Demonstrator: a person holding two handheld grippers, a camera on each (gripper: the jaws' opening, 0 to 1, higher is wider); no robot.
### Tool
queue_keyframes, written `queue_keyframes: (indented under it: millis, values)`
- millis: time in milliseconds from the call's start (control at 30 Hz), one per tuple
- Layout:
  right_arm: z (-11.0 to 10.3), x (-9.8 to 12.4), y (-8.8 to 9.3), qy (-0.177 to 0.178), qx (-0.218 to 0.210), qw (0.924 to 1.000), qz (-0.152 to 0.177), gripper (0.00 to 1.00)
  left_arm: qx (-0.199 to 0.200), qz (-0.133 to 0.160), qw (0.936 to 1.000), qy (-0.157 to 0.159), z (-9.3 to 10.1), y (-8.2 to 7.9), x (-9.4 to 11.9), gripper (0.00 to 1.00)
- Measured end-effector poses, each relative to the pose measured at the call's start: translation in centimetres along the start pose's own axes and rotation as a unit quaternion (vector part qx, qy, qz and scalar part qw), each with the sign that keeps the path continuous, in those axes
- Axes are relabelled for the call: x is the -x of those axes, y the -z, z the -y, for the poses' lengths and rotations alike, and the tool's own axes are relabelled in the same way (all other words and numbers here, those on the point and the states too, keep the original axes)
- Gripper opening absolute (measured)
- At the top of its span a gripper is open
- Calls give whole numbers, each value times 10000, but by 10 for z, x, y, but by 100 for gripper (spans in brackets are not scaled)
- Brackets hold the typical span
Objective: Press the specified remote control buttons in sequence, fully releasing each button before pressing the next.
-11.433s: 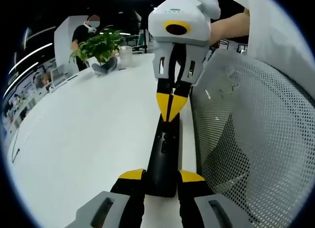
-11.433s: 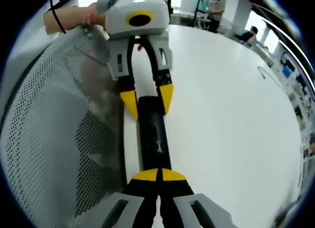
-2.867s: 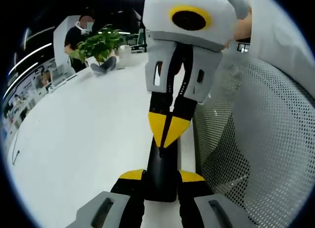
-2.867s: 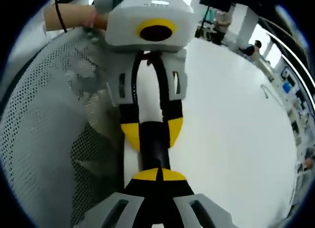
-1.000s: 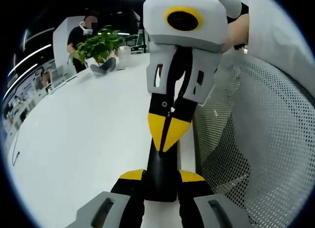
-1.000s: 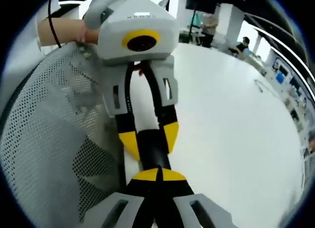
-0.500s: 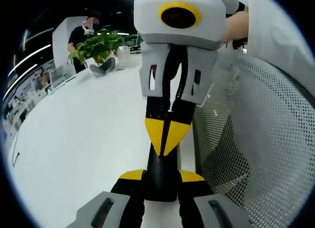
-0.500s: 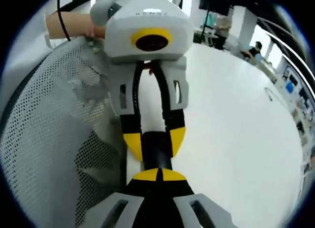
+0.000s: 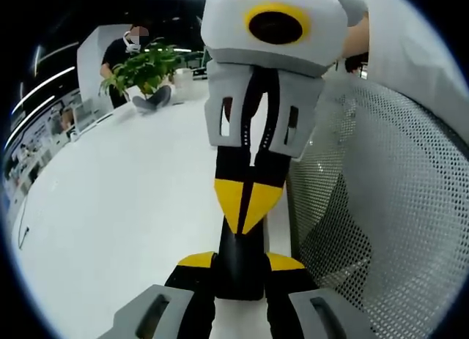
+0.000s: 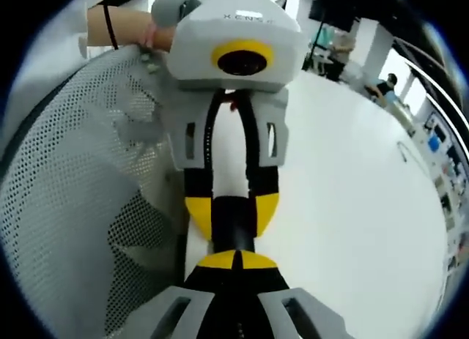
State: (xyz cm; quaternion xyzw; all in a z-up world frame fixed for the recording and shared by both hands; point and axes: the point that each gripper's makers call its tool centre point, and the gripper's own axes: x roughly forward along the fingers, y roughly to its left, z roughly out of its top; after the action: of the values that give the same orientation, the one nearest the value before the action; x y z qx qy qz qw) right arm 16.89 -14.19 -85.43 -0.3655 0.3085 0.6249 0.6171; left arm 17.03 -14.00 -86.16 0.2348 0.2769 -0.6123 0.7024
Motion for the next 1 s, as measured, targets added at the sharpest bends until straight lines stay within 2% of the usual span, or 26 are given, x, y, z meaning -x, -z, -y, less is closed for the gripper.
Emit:
queue_keyframes:
  millis: [200,400,500,533,567,600,633,667,767,800,833,867,900,933,967,1000]
  values:
    - [-1,-1,0,-110,314,9994,-72,0,61,30,10000,-26,0,0,0,24]
    - [0,0,0,-259,427,9987,75,0,89,36,9999,-76,0,1,0,24]
    - [0,0,-1,-258,-37,9992,318,0,89,47,9999,-84,-1,0,0,24]
    - [0,1,-1,-213,-221,9985,452,0,81,39,9999,-81,-1,0,0,24]
    - [0,1,-1,-241,-232,9979,557,0,73,23,9999,-77,-1,0,0,24]
    - [-2,2,-1,-272,-478,9960,706,1,76,13,9999,-76,-1,0,0,24]
    - [-1,3,-1,-222,-591,9946,825,5,78,1,9999,-77,-1,0,-1,24]
    - [0,4,4,-151,-682,9943,808,9,71,-16,9999,-80,-1,0,-1,24]
    - [-1,7,12,-206,-903,9914,925,22,87,-47,9999,-85,-1,0,-1,24]
    - [-1,6,18,-220,-895,9923,831,26,90,-52,9999,-82,-1,0,-1,24]
    - [-6,3,34,-356,-858,9948,419,31,89,-53,9999,-79,-1,0,-1,24]
    - [-2,3,14,-264,-203,9940,1038,32,89,-49,9999,-78,-1,0,-1,24]
    - [-16,5,39,-285,-720,9953,576,31,96,-59,9999,-81,-1,1,-1,24]
    - [-18,6,44,-227,-658,9961,549,28,96,-63,9999,-83,-1,1,-1,24]
    - [-6,5,36,-193,-466,9970,579,26,94,-66,9999,-83,-1,1,-1,24]
    - [-2,5,36,-154,-412,9975,545,24,100,-70,9999,-84,-1,1,-1,24]
